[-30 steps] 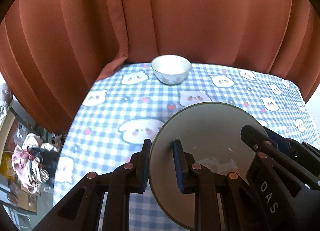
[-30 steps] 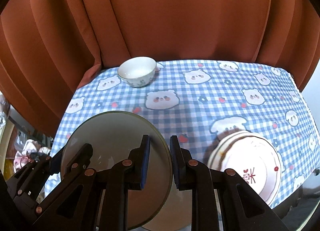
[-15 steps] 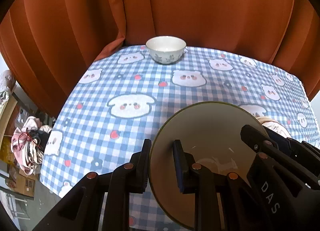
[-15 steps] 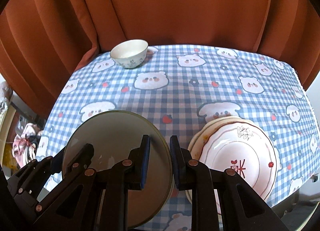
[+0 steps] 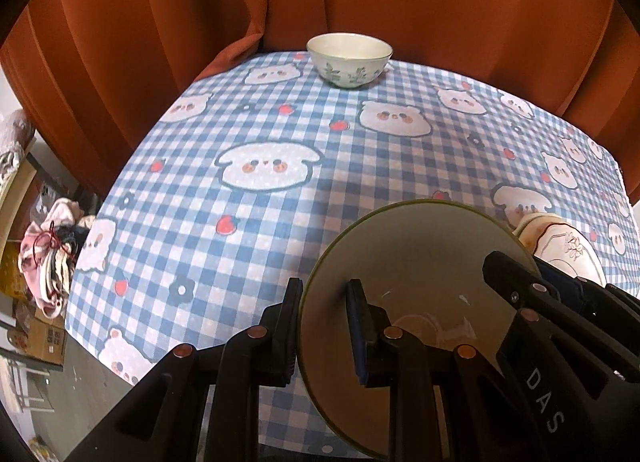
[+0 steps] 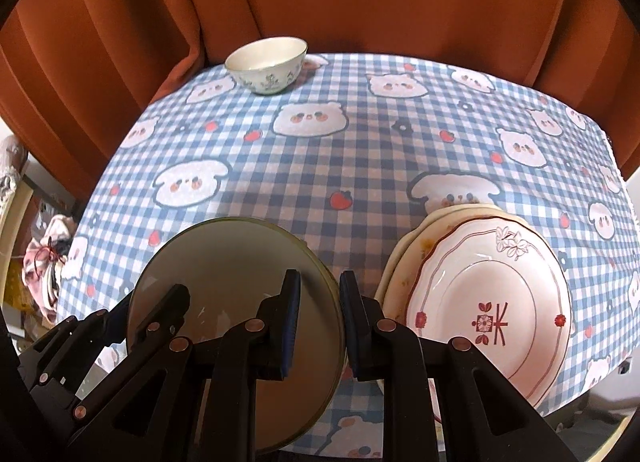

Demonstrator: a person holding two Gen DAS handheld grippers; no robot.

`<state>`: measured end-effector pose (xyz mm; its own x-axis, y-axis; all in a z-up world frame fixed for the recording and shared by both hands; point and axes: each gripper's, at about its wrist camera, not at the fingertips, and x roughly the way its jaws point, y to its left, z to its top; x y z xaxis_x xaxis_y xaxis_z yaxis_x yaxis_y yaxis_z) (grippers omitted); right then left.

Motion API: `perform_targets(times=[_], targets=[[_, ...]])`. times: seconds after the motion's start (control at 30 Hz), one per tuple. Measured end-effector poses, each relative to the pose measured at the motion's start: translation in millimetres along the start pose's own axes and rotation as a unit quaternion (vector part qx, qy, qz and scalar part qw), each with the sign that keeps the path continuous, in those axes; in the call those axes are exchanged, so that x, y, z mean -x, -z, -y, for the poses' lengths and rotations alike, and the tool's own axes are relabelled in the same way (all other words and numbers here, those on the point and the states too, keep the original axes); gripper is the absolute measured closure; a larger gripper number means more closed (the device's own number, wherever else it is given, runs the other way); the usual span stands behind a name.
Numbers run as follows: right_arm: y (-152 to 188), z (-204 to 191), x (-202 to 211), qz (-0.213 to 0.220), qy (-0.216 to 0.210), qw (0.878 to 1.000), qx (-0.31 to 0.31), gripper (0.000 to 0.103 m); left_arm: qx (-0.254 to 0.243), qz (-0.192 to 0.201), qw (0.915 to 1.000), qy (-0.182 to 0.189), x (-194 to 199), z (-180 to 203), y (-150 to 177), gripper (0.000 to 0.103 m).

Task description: Organize plates and bowls

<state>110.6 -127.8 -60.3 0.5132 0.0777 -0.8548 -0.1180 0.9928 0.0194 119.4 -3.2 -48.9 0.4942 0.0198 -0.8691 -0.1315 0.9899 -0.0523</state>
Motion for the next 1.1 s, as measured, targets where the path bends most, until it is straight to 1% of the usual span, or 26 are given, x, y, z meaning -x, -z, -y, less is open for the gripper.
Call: perform_targets(times=[0.27, 0.4, 0.47, 0.6, 0.67, 0.73, 0.77, 0.83, 0.87, 0.9, 0.93, 0.97, 1.0, 1.07, 1.1], targets=[[-2, -1, -11, -0.013, 0.002, 1.0, 0.012, 0.079, 0.005, -0.014, 0.9999, 0.001, -10, 3, 3, 0.083], [1, 3, -15, -0.014, 0.004, 1.0, 0.012, 0.079, -0.008, -0.013, 0.9999, -0.006, -14, 9, 5, 0.083], [4, 4, -17, -0.008, 0.005, 1.0, 0.014, 0.079, -0.014, -0.006, 0.9998, -0.012, -14, 11, 6, 0.083], [6, 3, -17, 0.005, 0.005, 1.0, 0.015, 0.079, -0.015, -0.006, 0.9998, -0.012, -15, 10, 6, 0.082], [6, 3, -17, 0.009, 0.005, 1.0, 0.014, 0.079, -0.018, -0.008, 0.9998, -0.006, -16, 9, 5, 0.077], [7, 4, -17, 0.012, 0.004, 1.0, 0.008, 0.079, -0.021, -0.011, 0.9997, 0.009, -17, 9, 5, 0.069], [7, 4, -17, 0.012, 0.004, 1.0, 0.006, 0.078, -0.022, -0.013, 0.9996, 0.013, -17, 8, 5, 0.068], [7, 5, -18, 0.008, -0.002, 1.0, 0.001, 0.071, -0.027, -0.014, 0.9994, 0.016, -18, 8, 5, 0.065], [7, 5, -19, 0.004, -0.008, 1.0, -0.004, 0.062, -0.031, -0.015, 0.9992, 0.02, -18, 6, 5, 0.064], [8, 4, -20, 0.002, -0.01, 1.0, -0.008, 0.047, -0.032, -0.015, 0.9991, 0.024, -17, 5, 5, 0.062], [9, 3, -20, 0.003, -0.01, 1.0, -0.013, 0.04, -0.033, -0.013, 0.9989, 0.03, -16, 3, 4, 0.056], [10, 2, -19, 0.007, -0.007, 1.0, -0.019, 0.033, -0.034, -0.01, 0.9988, 0.032, -15, 0, 4, 0.052], [11, 1, -16, 0.012, -0.004, 1.0, -0.022, 0.033, -0.035, -0.008, 0.9988, 0.033, -13, -1, 4, 0.046], [10, -4, -11, 0.02, 0.002, 1.0, -0.022, 0.033, -0.039, 0.0, 0.9983, 0.043, -8, -5, 2, 0.041], [10, -7, -8, 0.024, 0.003, 0.999, -0.023, 0.031, -0.042, 0.003, 0.998, 0.047, -5, -7, 1, 0.037]])
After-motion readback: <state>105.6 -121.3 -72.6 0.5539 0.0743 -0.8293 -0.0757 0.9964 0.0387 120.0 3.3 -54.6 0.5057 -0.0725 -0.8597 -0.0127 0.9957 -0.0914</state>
